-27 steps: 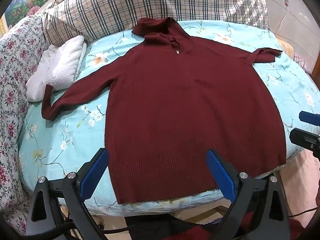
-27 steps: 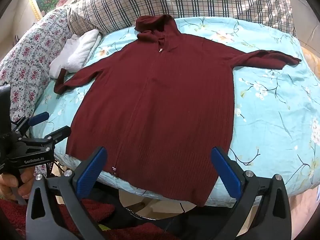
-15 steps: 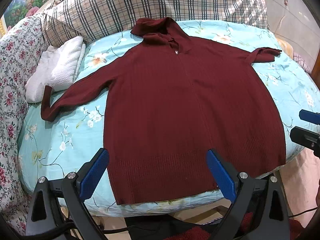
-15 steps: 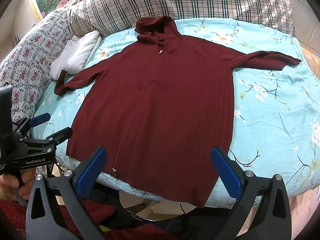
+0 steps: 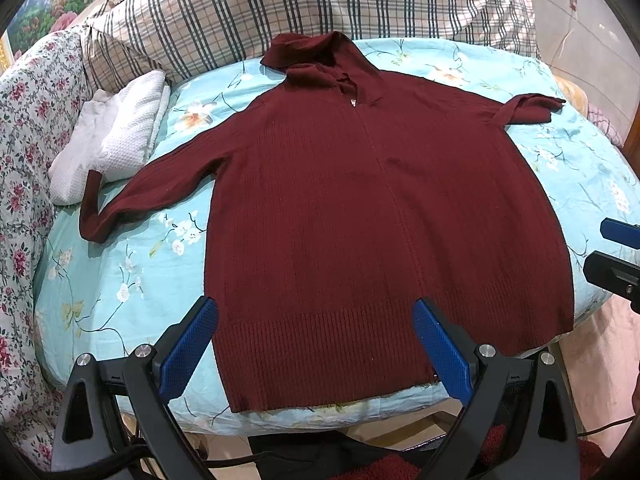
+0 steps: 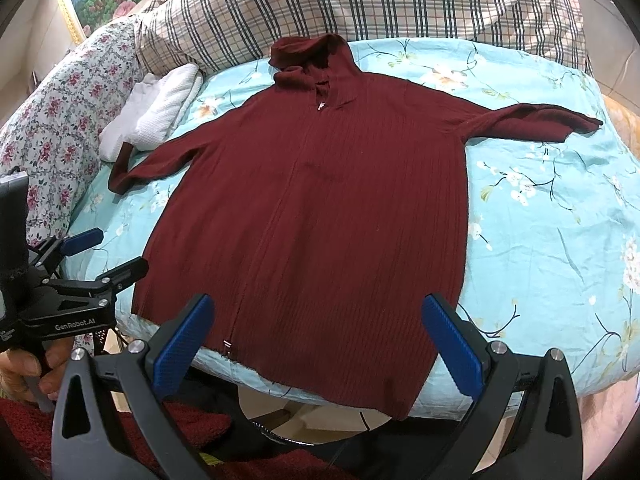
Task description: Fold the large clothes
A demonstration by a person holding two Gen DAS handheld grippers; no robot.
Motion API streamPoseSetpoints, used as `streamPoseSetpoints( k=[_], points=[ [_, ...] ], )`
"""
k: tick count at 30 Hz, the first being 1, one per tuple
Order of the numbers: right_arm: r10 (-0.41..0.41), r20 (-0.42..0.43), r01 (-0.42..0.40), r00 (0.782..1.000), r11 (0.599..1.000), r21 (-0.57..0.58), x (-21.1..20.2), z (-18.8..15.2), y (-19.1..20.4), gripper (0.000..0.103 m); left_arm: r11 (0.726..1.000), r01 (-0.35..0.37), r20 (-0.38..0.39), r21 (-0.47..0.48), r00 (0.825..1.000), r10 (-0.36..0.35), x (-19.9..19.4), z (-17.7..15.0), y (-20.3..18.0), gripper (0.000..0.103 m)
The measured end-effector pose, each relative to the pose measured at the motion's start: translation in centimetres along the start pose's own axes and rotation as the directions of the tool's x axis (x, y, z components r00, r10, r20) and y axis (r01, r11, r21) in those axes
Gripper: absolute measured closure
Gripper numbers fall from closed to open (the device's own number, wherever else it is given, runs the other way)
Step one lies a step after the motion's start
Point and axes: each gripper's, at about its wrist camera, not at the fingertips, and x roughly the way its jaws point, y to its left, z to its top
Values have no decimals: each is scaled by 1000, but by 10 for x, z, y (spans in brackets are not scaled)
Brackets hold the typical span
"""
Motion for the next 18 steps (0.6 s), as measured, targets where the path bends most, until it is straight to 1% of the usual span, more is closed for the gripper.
streamPoseSetpoints(
  k=[3, 8, 11, 15, 18],
  points=[
    [4, -8, -4, 1000, 1000, 5, 1, 1, -1, 0, 1000, -6, -11, 7, 1000, 6, 3, 0, 1, 5],
    [13, -11, -13, 1000, 1000, 12, 2, 2, -2, 0, 1000, 8, -17, 2, 1000, -8, 7, 1, 3, 5],
    [19, -13, -18, 1000, 1000, 16, 3, 2, -2, 0, 1000, 23, -36, -5, 999, -23, 7, 1, 3, 5],
    [21, -13, -21, 1000, 1000, 21, 4, 2, -3, 0, 1000, 12, -15, 0, 1000, -12, 11, 1, 2, 5],
    [4, -15, -4, 1000, 1000, 16, 6, 3, -5, 0, 999, 41, -53, -18, 998, -42, 14, 2, 1, 5]
  ],
)
